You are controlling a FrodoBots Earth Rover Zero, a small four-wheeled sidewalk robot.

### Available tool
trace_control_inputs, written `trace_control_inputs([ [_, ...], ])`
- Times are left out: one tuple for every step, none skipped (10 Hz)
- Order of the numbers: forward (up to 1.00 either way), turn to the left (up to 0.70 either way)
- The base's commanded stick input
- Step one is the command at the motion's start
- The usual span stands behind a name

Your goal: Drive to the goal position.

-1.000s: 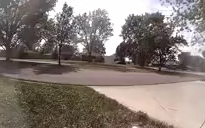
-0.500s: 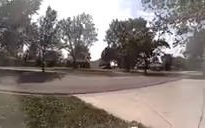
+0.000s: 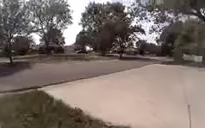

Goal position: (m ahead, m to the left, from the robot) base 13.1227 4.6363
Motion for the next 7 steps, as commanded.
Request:
trace_control_inputs([
  [0.7, -0.35],
  [0.7, -0.35],
  [0.7, -0.35],
  [0.7, -0.35],
  [0.7, -0.35],
  [0.7, -0.35],
  [0.7, -0.35],
])
